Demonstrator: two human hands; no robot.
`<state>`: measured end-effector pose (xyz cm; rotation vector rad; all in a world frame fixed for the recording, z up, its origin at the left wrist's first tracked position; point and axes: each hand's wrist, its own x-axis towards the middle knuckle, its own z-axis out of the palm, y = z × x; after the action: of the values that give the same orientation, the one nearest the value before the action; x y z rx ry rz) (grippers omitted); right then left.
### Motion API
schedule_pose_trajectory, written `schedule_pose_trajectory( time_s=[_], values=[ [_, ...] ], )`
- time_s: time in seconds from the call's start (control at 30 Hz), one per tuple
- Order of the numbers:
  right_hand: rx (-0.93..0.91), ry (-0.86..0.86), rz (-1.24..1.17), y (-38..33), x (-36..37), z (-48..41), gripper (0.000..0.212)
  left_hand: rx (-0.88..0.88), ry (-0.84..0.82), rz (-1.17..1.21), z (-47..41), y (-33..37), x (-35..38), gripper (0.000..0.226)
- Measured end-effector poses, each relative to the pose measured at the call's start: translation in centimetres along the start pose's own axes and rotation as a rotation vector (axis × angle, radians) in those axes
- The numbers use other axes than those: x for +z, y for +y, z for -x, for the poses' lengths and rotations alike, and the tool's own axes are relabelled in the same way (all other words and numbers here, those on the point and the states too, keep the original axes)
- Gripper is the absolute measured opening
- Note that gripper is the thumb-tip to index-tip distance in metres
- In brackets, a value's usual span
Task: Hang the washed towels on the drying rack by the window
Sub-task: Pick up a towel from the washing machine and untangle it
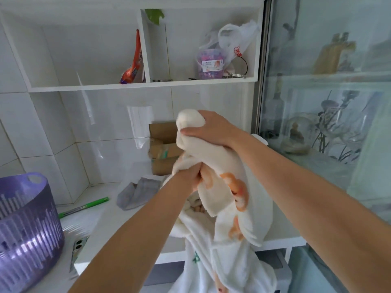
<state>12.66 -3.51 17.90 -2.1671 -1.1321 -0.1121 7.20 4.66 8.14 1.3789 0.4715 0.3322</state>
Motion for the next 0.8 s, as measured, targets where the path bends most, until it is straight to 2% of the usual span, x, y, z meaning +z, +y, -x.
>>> schedule_pose_trajectory(
  time_s=[0.07, 0.1, 0.17, 0.2, 0.23, 0.27, 0.33, 0.4, 0.47, 0.53, 0.6, 0.7, 0.8],
  values=[
    [0.113, 0.097, 0.028, 0.8, -0.1, 1.2, 0.077, 0.016, 0.056, 0.012, 0.5, 0.0, 0.0, 0.040],
    [0.147, 0.085, -0.041, 1.3, -0.1, 1.7, 0.075, -0.010, 0.043, 0.040, 0.8, 0.0, 0.0, 0.043],
    [0.110, -0.069, -0.284, 2.2, -0.2, 3.8, 0.054, -0.053, 0.130, 0.001, 1.7, -0.3, -0.4, 0.033],
    [0.086, -0.175, -0.377, 2.5, -0.2, 4.9, 0.039, -0.036, 0.225, -0.126, 2.9, 0.0, -0.4, 0.030],
    [0.069, -0.250, -0.440, 2.8, -0.3, 5.8, 0.033, -0.023, 0.291, -0.309, 3.3, -0.1, -0.6, 0.033],
    [0.069, -0.280, -0.482, 3.0, -0.4, 6.7, 0.032, -0.028, 0.298, -0.335, 3.9, -0.1, -0.8, 0.033],
    [0.084, -0.220, -0.514, 3.4, -0.4, 8.2, 0.025, -0.037, 0.229, -0.344, 6.3, 0.2, -0.2, 0.034],
    [0.134, -0.070, -0.532, 3.5, -0.4, 9.5, 0.020, -0.073, 0.225, -0.167, 9.2, -0.2, 0.4, 0.046],
    [0.227, 0.087, -0.553, 3.4, 0.1, 10.9, 0.026, -0.130, 0.183, 0.043, 11.9, -1.2, 0.8, 0.056],
    [0.288, 0.175, -0.562, 3.3, 0.8, 13.1, 0.026, -0.154, 0.173, 0.117, 14.8, -2.8, 1.2, 0.049],
    [0.308, 0.234, -0.516, 3.5, 1.7, 15.3, 0.026, -0.182, 0.168, 0.087, 17.8, -4.8, 1.2, 0.034],
    [0.326, 0.179, -0.453, 3.9, 3.0, 19.2, 0.026, -0.245, 0.157, 0.029, 22.8, -8.5, 0.3, 0.028],
    [0.348, 0.047, -0.461, 3.5, 4.4, 23.1, 0.016, -0.277, 0.342, -0.016, 28.8, -11.6, -0.9, 0.033]
  ],
)
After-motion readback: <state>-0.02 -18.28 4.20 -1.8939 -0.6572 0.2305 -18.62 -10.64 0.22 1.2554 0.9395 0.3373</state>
